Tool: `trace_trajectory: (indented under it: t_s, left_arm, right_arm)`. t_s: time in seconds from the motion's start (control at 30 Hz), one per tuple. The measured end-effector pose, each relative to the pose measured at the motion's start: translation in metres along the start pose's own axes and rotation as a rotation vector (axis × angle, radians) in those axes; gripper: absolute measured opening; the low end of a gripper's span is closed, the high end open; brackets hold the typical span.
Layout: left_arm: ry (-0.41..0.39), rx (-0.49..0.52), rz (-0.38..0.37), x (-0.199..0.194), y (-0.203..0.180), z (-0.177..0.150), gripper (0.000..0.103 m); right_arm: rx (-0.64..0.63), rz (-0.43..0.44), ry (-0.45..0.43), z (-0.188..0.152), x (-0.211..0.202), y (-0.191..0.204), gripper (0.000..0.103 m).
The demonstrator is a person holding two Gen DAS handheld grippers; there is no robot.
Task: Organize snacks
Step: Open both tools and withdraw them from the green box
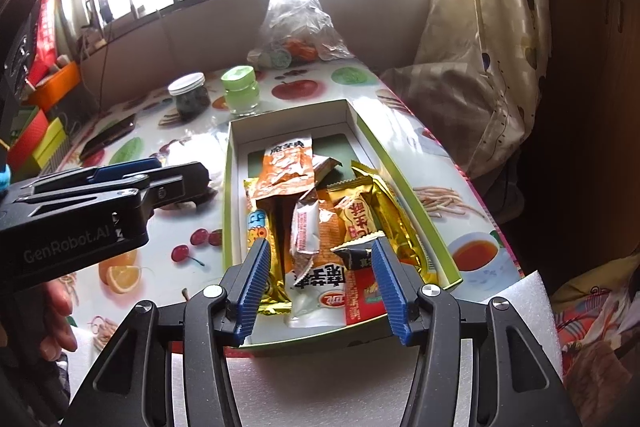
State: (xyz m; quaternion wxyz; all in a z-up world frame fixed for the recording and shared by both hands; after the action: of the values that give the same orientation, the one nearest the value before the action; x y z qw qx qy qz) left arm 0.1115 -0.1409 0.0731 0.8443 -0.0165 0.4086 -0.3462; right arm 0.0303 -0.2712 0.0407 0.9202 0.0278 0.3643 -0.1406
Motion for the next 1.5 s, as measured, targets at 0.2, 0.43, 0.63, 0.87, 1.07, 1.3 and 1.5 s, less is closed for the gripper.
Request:
trace_trajectory:
  t_s: [0.2,0.43,0.63,0.87,1.07,1.3,1.5]
  left_arm:
    - [-0.022,-0.007,0.03,-0.016,0.01,-0.009,0.054]
    - [-0.03,-0.041,0.044,-0.031,0.028,-0.02,0.054]
    - [-0.043,-0.085,0.085,-0.046,0.054,-0.031,0.054]
    - [-0.051,-0.142,0.139,-0.055,0.088,-0.036,0.054]
    - [-0.051,-0.179,0.151,-0.056,0.107,-0.04,0.054]
    - [-0.043,-0.2,0.162,-0.055,0.125,-0.042,0.054]
    - [-0.027,-0.21,0.168,-0.051,0.141,-0.04,0.054]
  right_arm:
    - [-0.023,0.016,-0.008,0.001,-0.005,0.014,0.052]
    - [-0.051,0.035,-0.013,0.001,-0.007,0.031,0.052]
    - [-0.078,0.063,-0.014,0.006,-0.004,0.052,0.052]
    - [-0.121,0.103,-0.018,0.016,0.004,0.079,0.052]
    - [-0.159,0.122,-0.017,0.024,0.013,0.097,0.052]
    - [-0.19,0.196,0.012,0.037,0.032,0.113,0.052]
    - [-0.284,0.192,0.006,0.047,0.046,0.137,0.052]
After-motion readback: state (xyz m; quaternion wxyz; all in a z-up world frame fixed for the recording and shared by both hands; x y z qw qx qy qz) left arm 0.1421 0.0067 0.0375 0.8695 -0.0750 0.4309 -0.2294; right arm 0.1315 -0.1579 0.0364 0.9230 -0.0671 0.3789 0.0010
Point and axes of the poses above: each gripper's, at about its wrist camera, not at the fingertips, and x roughly the way its jaws point, y to its left, z to its top, the point moved 1 cm from there along x, roughly the way its jaws point, and after that the axes turned 13 degrees about -z, right-handed, at the moved point
